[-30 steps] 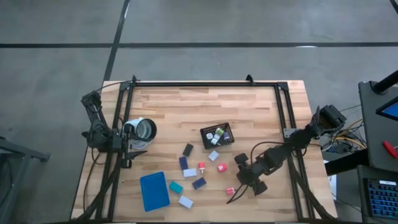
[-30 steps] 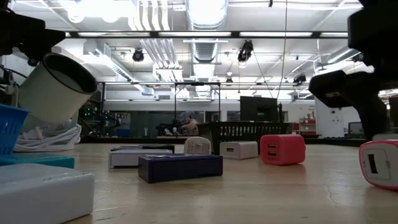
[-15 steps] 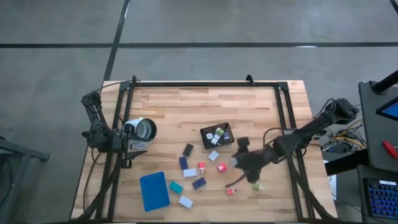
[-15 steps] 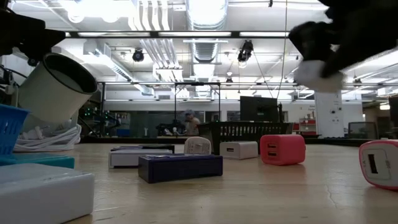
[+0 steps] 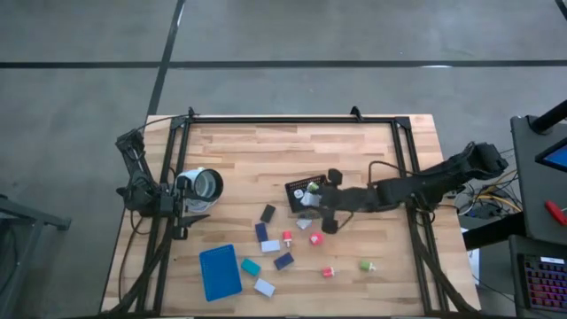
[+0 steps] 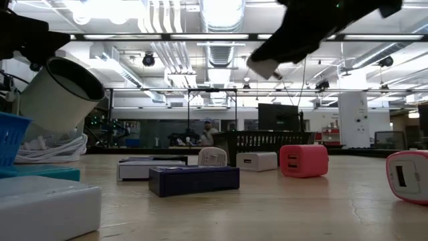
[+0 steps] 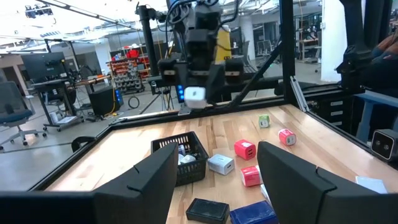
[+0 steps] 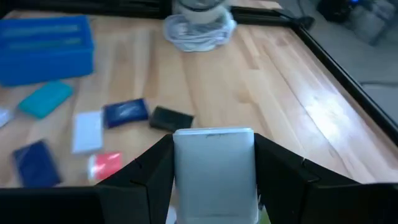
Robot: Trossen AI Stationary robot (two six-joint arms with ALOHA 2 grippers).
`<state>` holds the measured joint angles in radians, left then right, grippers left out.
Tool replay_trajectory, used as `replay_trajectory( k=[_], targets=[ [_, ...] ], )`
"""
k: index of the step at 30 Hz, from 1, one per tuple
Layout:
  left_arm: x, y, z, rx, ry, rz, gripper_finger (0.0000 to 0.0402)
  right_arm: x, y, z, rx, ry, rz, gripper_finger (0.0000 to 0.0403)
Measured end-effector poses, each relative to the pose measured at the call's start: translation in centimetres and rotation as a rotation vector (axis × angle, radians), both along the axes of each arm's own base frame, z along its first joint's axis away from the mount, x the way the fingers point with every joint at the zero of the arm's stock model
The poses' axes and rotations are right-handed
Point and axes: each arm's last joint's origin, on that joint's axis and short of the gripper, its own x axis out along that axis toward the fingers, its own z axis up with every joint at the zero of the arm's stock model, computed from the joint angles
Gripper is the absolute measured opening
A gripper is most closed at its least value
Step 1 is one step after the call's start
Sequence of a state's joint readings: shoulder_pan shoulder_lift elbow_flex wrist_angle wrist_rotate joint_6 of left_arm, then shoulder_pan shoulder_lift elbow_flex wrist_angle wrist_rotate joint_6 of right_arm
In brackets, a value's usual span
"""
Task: Pick & Place Office items
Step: Put the bottom white charger adapter into the black bin
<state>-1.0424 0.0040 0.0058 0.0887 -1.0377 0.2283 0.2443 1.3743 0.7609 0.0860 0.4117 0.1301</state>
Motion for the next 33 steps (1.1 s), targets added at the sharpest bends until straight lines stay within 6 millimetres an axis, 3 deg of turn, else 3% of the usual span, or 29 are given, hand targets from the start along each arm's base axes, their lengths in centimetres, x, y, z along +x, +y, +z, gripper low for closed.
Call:
replay_trajectory(
  k=[16,33],
  targets=[
    [0.0,0.0,0.0,0.0,0.0,0.001,0.0225,2.1,-3.9,-4.7,0.068,0.138,-0.216,0.0183],
    [0.0,0.0,0.0,0.0,0.0,0.0,0.0225,1.9,-4.1,-7.1,0.138,0.269,-0.241,0.0183]
  ],
)
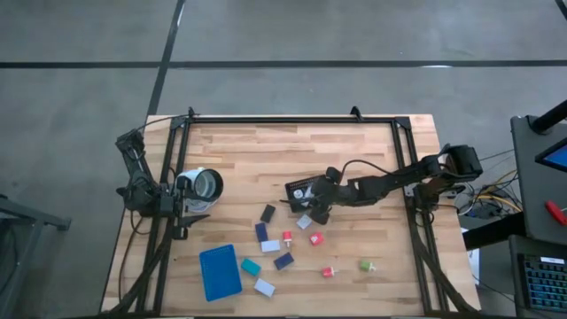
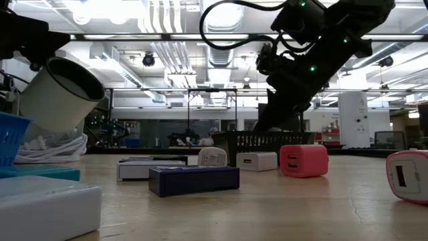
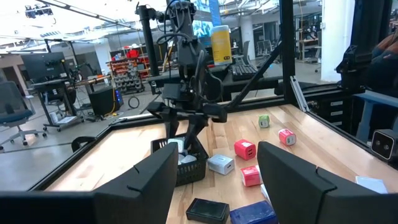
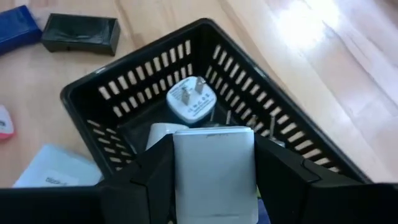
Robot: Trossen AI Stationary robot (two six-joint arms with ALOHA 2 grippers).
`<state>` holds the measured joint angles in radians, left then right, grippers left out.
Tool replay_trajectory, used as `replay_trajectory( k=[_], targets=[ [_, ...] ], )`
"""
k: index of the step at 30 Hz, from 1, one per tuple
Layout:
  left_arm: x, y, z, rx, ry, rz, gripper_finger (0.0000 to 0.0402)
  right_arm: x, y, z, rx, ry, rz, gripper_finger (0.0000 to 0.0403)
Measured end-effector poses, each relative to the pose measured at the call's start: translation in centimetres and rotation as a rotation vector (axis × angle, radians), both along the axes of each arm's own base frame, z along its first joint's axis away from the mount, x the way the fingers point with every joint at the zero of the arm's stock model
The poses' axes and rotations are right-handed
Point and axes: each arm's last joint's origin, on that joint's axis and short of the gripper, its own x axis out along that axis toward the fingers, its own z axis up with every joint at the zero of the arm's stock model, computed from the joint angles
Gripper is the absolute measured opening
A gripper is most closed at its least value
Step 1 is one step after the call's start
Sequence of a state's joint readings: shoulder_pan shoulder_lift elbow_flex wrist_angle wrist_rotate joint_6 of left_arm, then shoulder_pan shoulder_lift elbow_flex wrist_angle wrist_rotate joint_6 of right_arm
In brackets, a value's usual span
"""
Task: Pick & Place Office items
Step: Put the bottom white charger adapter into the black bin
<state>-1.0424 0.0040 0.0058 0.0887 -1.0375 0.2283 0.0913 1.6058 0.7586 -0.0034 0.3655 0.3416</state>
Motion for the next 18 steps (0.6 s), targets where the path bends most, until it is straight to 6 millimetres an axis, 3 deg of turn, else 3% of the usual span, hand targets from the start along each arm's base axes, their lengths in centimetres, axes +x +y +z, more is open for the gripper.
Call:
replay_trajectory(
  k=[9,18],
  targets=[
    [0.0,0.0,0.0,0.0,0.0,0.0,0.0225,0.0,0.07,-0.02,0.018,0.002,0.016,0.0183],
    [0.0,0.0,0.0,0.0,0.0,0.0,0.0225,0.02,0.1,-0.01,0.025,0.001,0.022,0.0219]
  ],
)
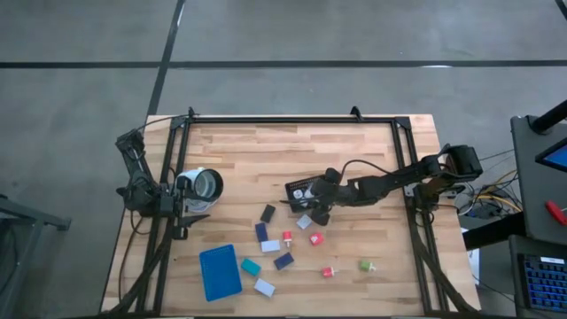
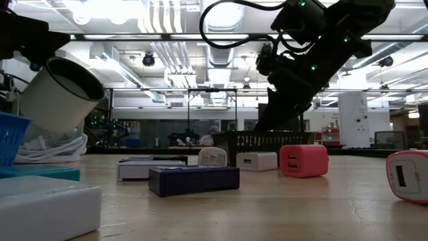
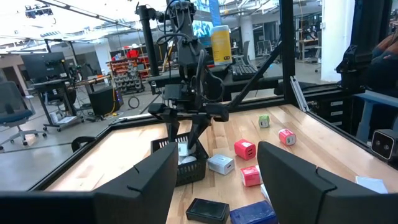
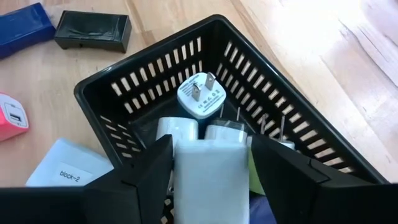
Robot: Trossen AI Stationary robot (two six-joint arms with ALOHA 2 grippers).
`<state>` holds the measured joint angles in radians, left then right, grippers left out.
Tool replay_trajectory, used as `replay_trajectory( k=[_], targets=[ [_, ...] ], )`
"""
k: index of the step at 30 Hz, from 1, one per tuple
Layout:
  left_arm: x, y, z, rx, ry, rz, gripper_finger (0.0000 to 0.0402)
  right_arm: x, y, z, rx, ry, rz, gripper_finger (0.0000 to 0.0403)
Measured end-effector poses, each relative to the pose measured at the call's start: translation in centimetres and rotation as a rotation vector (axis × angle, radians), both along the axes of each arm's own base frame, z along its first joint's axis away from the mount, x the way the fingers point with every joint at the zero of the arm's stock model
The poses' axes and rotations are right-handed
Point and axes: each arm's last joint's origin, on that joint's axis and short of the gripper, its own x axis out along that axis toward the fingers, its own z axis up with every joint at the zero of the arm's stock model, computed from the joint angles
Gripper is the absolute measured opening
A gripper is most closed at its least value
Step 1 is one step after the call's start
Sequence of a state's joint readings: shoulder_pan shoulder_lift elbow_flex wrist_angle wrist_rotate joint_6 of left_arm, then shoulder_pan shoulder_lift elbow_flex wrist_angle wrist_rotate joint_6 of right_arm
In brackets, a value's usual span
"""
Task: Pick & Place Office items
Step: Put the bottom white charger adapter into the black bin, then put the green charger adapter into the black bin
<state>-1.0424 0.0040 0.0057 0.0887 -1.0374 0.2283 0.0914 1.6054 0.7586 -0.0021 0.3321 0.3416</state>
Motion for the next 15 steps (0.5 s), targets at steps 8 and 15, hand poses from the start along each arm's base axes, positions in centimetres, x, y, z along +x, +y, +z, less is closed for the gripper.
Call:
replay_trajectory(
  k=[8,15],
  targets=[
    [0.0,0.0,0.0,0.0,0.0,0.0,0.0225,0.0,0.01,0.0,0.0,0.0,0.001,0.0244],
    [0.0,0.0,-0.01,0.0,0.0,0.0,0.0225,0.04,0.07,0.35,-0.003,-0.021,0.008,0.0244]
  ],
)
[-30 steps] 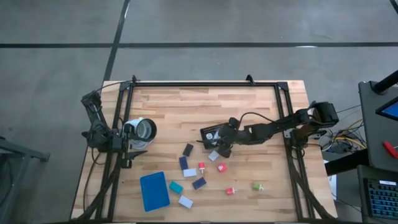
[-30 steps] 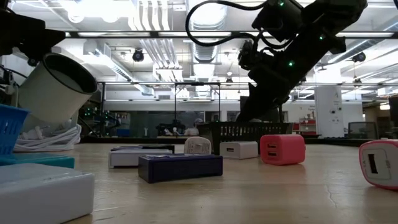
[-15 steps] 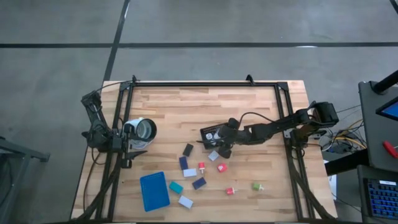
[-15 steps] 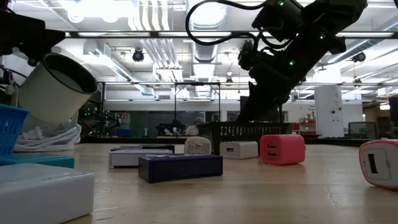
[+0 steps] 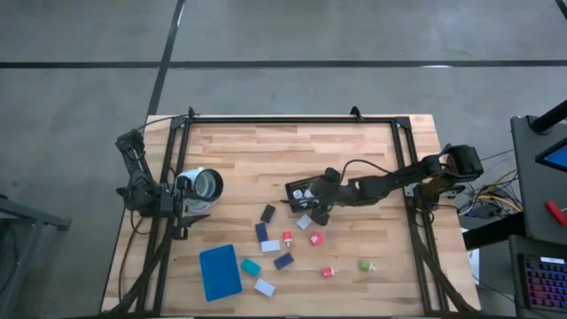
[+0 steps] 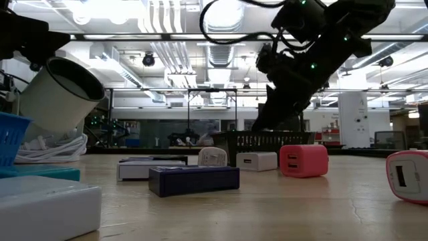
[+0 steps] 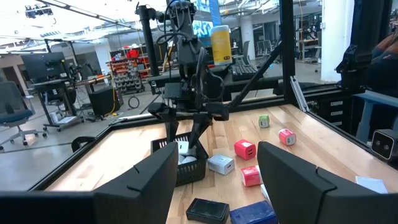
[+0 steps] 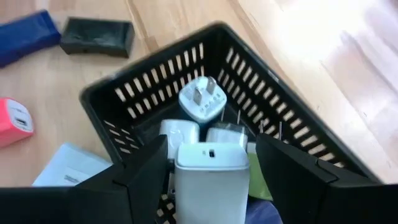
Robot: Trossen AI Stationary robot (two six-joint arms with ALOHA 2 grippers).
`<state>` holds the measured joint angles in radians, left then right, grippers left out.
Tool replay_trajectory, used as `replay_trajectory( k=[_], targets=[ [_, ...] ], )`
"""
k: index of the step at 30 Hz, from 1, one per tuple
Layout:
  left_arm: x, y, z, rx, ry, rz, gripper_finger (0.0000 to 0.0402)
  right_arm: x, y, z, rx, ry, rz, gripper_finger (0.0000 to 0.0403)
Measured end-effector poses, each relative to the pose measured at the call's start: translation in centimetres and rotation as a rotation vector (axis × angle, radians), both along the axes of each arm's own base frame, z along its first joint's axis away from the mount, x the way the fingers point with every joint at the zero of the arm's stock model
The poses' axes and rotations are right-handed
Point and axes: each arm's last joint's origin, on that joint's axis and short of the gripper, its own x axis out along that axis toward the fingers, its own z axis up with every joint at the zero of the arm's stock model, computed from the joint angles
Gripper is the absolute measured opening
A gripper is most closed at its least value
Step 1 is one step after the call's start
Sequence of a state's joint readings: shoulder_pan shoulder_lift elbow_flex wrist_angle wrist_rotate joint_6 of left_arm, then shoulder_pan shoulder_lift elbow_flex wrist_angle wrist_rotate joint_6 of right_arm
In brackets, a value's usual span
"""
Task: Pick & Place Office items
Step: Put the green charger adapter into the black bin
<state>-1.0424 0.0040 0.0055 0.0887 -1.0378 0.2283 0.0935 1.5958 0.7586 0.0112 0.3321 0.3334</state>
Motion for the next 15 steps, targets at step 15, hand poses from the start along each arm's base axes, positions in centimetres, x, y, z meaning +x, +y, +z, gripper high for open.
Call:
replay_trajectory(
  k=[15],
  targets=[
    [0.0,0.0,0.0,0.0,0.0,0.0,0.0225,-1.7,3.0,6.2,-0.017,-0.195,0.098,0.027]
  ],
)
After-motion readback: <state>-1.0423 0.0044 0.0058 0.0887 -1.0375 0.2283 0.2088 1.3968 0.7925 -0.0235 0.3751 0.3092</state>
